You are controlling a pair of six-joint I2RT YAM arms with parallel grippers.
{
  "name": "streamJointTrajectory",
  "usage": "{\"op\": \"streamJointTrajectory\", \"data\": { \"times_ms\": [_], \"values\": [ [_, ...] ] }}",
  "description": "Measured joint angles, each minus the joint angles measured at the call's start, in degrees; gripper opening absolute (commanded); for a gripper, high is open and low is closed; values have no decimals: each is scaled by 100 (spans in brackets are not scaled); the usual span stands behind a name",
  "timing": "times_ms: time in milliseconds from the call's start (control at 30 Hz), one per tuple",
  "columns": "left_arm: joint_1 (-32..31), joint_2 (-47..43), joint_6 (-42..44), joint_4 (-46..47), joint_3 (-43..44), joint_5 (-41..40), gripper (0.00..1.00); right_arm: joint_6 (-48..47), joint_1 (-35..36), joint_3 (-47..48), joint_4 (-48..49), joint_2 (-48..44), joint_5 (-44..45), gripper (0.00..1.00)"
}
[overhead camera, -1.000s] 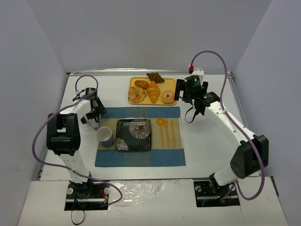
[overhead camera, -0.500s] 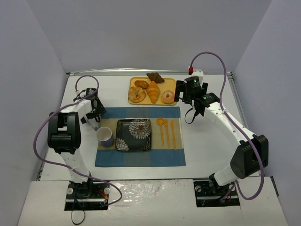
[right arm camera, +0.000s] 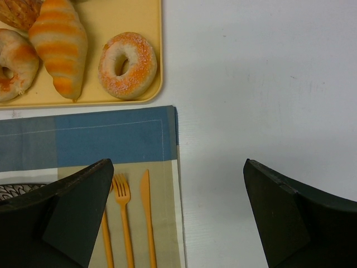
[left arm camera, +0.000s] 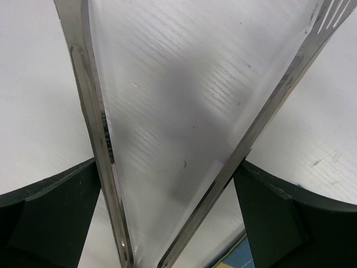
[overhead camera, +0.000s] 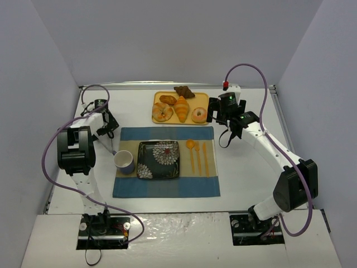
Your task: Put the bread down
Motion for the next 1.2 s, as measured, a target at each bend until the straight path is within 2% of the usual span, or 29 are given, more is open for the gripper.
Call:
{"op": "streamJointTrajectory", "data": {
  "times_ms": [133, 200, 233, 300, 367, 600, 667, 900, 1033, 1200],
  "values": [
    [96, 13, 2, 9, 6, 27, 93, -5, -1, 0, 15, 0, 0, 100],
    [114, 18, 4, 27, 8, 60, 80, -5, 0, 0, 20, 0, 0, 100],
    [118, 20, 6, 39, 8, 75, 79, -5, 0, 0, 20, 0, 0, 100],
    [119, 22, 17, 66, 4, 112, 56, -5, -2, -1, 24, 0, -2, 100],
    [119, 23, 25, 101, -14, 148, 39, -3, -1, -2, 30, 0, -8, 100],
    [119, -40, 113, 201, -135, 203, 3, 1, 0, -27, 41, -4, -44, 100],
    [119, -71, 127, 180, -164, 207, 0, 5, 0, -74, 45, -26, -46, 100],
    [74, -319, 286, -151, -268, 203, 0, 37, 0, -140, 38, -125, -112, 100],
    [-7, -752, 443, -365, -263, 147, 0, 45, 0, -142, 38, -190, -151, 100],
    [-168, -1261, 622, -696, 204, 43, 0, 84, 3, -154, 38, -249, -199, 100]
  ]
}}
